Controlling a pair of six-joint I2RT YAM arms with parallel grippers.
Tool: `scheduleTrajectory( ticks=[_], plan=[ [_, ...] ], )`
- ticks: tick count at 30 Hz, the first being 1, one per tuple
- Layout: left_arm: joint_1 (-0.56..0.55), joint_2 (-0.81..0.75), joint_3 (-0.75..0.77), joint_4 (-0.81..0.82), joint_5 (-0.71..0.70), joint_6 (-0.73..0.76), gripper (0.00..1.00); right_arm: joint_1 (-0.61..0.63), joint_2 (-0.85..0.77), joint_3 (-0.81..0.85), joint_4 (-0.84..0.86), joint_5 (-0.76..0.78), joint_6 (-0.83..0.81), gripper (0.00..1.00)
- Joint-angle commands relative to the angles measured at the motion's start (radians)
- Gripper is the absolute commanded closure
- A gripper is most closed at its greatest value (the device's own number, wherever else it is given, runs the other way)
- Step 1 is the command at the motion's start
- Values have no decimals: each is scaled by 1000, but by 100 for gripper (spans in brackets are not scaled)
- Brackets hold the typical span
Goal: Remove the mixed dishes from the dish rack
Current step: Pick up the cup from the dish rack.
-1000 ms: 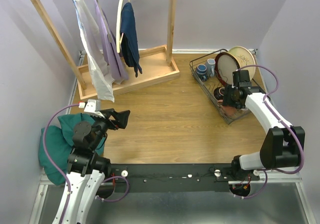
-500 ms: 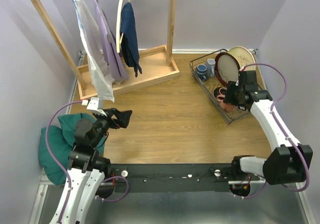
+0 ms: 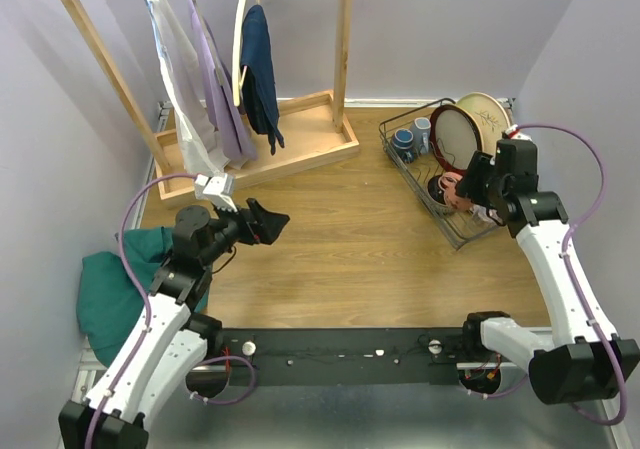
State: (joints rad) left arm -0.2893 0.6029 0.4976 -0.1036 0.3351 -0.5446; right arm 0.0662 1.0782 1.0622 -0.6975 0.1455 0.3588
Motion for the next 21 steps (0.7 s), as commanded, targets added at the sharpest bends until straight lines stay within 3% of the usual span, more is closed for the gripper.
scheduleTrajectory(
  ticks=[1, 8, 14, 21],
  plan=[
    [-111, 86, 61, 134, -27, -44, 1, -2, -50, 50, 65, -107, 54, 95],
    [-316, 288, 131, 324, -142, -120, 1, -2, -101, -28, 260, -479, 222, 95],
    [-457, 466, 223, 493, -186, -195, 1, 1, -126, -178, 458, -651, 417, 97],
    [-534, 624, 303, 652, -199, -248, 2, 17, -136, -303, 639, -765, 591, 97]
  ],
)
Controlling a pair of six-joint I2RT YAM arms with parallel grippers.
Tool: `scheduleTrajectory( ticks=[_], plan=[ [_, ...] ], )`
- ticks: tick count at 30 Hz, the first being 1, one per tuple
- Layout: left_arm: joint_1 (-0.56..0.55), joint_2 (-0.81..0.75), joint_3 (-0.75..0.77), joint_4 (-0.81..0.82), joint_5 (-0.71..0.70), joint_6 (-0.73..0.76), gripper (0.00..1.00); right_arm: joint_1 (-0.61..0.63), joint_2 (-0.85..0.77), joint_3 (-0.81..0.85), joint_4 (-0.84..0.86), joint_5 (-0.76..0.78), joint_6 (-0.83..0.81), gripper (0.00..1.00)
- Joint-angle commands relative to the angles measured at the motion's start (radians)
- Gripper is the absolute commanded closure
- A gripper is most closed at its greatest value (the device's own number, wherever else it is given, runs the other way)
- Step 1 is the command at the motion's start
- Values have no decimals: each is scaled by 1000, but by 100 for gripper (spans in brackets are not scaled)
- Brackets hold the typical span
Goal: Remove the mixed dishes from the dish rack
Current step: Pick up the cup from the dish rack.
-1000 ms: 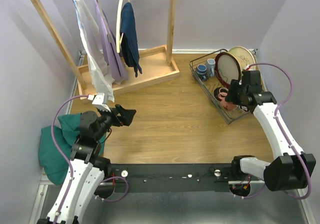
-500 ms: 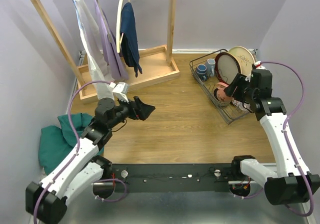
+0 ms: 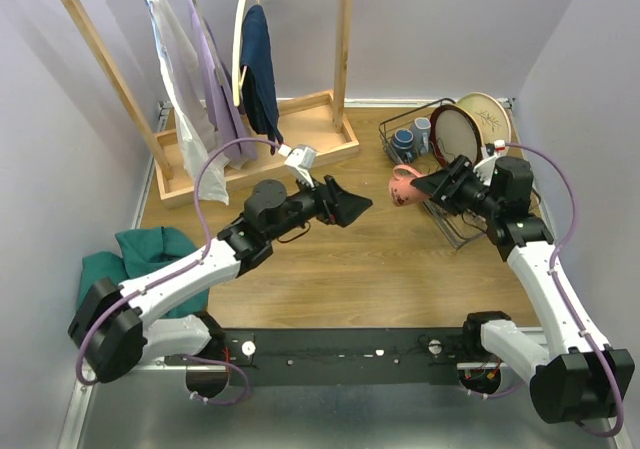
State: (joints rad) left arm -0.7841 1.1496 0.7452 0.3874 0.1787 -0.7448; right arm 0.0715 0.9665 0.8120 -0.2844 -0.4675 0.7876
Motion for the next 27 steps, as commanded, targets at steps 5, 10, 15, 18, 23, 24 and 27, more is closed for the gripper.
scheduleTrajectory(
  ticks=[5, 10, 15, 18, 23, 24, 27],
  plan=[
    [-60, 166, 68, 234, -31, -114, 5, 20, -29, -125, 355, -198, 282, 97],
    [-72, 220, 86, 249, -31, -120, 10, 30, -32, -169, 410, -226, 331, 97],
    [-75, 278, 115, 280, -5, -125, 19, 36, -29, -197, 465, -247, 377, 97],
    [-76, 298, 125, 297, 10, -131, 30, 39, -28, -217, 490, -255, 397, 97],
    [-75, 314, 106, 358, 28, -171, 55, 42, -22, -249, 547, -266, 441, 97],
    [-76, 318, 106, 370, 31, -179, 58, 40, -20, -260, 554, -272, 447, 97],
    [-76, 334, 95, 421, 45, -215, 80, 44, -15, -273, 576, -278, 463, 97]
  ],
)
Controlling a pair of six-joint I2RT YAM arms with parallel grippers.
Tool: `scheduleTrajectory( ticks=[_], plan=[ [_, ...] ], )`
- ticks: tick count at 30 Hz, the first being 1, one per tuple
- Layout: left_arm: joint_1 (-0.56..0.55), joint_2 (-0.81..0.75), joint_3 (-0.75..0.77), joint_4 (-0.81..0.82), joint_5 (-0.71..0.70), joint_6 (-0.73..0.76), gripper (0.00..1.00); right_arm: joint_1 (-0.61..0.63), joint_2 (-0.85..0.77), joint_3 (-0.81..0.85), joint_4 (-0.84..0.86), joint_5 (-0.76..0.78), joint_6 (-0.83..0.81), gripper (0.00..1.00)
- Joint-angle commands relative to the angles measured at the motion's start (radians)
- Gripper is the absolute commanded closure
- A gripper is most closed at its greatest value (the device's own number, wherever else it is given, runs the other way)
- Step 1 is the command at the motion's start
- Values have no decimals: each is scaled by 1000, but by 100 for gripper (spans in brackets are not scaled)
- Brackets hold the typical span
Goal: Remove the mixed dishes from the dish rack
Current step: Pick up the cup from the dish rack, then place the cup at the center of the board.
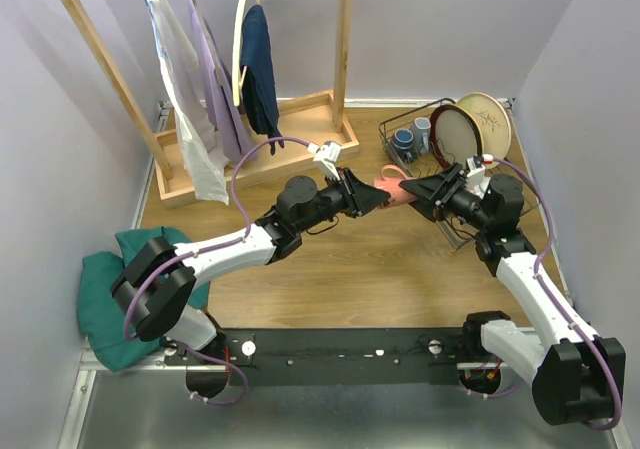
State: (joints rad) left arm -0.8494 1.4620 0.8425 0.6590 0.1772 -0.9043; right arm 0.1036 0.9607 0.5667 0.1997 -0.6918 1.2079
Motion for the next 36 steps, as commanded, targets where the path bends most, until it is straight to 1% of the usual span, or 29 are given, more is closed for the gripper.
scheduleTrajectory(
  ticks=[1, 3, 4, 5, 7, 8, 9, 10, 11, 12, 13, 14, 15, 16, 17, 18, 19, 20, 21, 23, 24, 26, 27, 29, 30, 33, 36],
  plan=[
    [-10, 23, -2, 159, 50, -64, 91, 11, -8, -30, 92, -52, 42, 97],
    [-10, 20, -8, 159, 51, -61, 100, 10, -8, -31, 86, -52, 36, 93],
    [-10, 17, -8, 154, 50, -55, 100, 10, -10, -33, 80, -54, 32, 89],
    [-10, 5, -13, 145, 47, -45, 100, 10, -11, -31, 69, -51, 22, 74],
    [-10, -15, -16, 101, 28, -10, 100, 10, -14, -28, 50, -49, 6, 57],
    [-8, -38, -16, 75, 19, 8, 100, 10, -17, -21, 20, -46, -22, 41],
    [-5, -54, -13, 10, -1, 30, 100, 10, -20, -13, -3, -34, -39, 34],
    [-2, -69, -8, -30, -14, 82, 100, 10, -23, -4, -28, -26, -59, 28],
    [1, -101, -5, -73, -31, 106, 100, 10, -23, 18, -83, -17, -102, 18],
    [10, -120, 7, -170, -47, 142, 100, 10, -25, 28, -106, -2, -123, 13],
    [15, -135, 15, -223, -88, 171, 100, 11, -27, 42, -133, 9, -146, 8],
    [21, -169, 23, -273, -108, 241, 100, 10, -27, 56, -190, 21, -197, 0],
    [26, -183, 42, -380, -134, 275, 100, 11, -25, 86, -228, 46, -224, 0],
    [33, -198, 56, -444, -186, 307, 100, 11, -25, 102, -261, 60, -252, 0],
    [39, -213, 75, -506, -223, 377, 100, 11, -19, 117, -328, 75, -311, 0],
    [44, -216, 119, -636, -246, 407, 100, 11, -16, 152, -362, 106, -344, 0],
    [49, -213, 147, -709, -267, 442, 100, 10, -14, 166, -394, 121, -375, 0],
    [62, -198, 176, -778, -312, 467, 100, 11, -7, 180, -448, 135, -439, 0],
    [68, -186, 238, -911, -330, 519, 100, 11, -2, 193, -474, 162, -467, 0],
    [88, -129, 303, -1037, -369, 554, 100, 10, 7, 229, -549, 201, -534, 0],
    [101, -103, 366, -1152, -386, 570, 100, 11, 19, 239, -572, 234, -554, 0],
    [118, -27, 426, -1255, -390, 607, 100, 11, 35, 274, -638, 271, -611, 0],
    [136, -3, 473, -1333, -401, 616, 100, 10, 52, 286, -655, 296, -625, 0],
    [154, 64, 513, -1393, -395, 643, 100, 11, 65, 312, -700, 313, -669, 0],
    [179, 89, 552, -1445, -365, 650, 100, 10, 69, 315, -712, 322, -679, 0],
    [214, 191, 627, -1533, -302, 679, 100, 10, 75, 320, -729, 333, -699, 0],
    [236, 260, 673, -1570, -275, 702, 100, 11, 73, 317, -738, 339, -708, 0]
  ],
)
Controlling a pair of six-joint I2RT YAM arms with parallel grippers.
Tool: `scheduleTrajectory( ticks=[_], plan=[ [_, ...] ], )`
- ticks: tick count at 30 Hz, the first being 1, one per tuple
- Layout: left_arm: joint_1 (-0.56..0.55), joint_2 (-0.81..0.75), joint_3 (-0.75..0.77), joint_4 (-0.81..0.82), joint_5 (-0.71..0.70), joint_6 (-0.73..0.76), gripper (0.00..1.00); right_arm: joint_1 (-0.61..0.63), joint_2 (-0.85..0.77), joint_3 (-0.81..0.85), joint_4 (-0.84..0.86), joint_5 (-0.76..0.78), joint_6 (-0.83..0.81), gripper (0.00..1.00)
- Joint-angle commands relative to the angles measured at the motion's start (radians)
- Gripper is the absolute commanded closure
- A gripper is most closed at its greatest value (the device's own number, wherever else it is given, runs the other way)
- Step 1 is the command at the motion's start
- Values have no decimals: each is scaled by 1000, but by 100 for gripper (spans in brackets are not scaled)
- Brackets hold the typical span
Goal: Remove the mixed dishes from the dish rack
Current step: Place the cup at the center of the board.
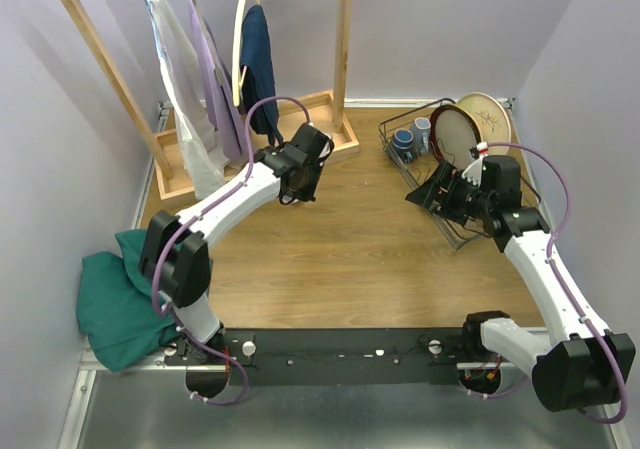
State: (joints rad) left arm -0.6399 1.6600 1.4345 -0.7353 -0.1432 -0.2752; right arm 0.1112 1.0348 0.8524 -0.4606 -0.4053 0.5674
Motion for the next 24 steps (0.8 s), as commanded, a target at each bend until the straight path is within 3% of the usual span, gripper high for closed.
scheduleTrajectory(
  ticks=[1, 10, 18, 21, 24],
  plan=[
    [34, 75, 89, -176, 54, 77, 100, 2, -4, 31, -82, 53, -72, 0],
    [66, 205, 145, -213, 119, 119, 100, 4, -7, 39, -119, 89, -110, 0],
    [69, 234, 118, -173, 114, 111, 89, 2, -7, 27, -125, 91, -120, 0],
    [68, 227, 110, -167, 103, 107, 79, 2, -9, 23, -125, 91, -121, 0],
    [68, 196, 100, -162, 99, 93, 56, 2, -12, 27, -122, 89, -126, 0]
  ],
)
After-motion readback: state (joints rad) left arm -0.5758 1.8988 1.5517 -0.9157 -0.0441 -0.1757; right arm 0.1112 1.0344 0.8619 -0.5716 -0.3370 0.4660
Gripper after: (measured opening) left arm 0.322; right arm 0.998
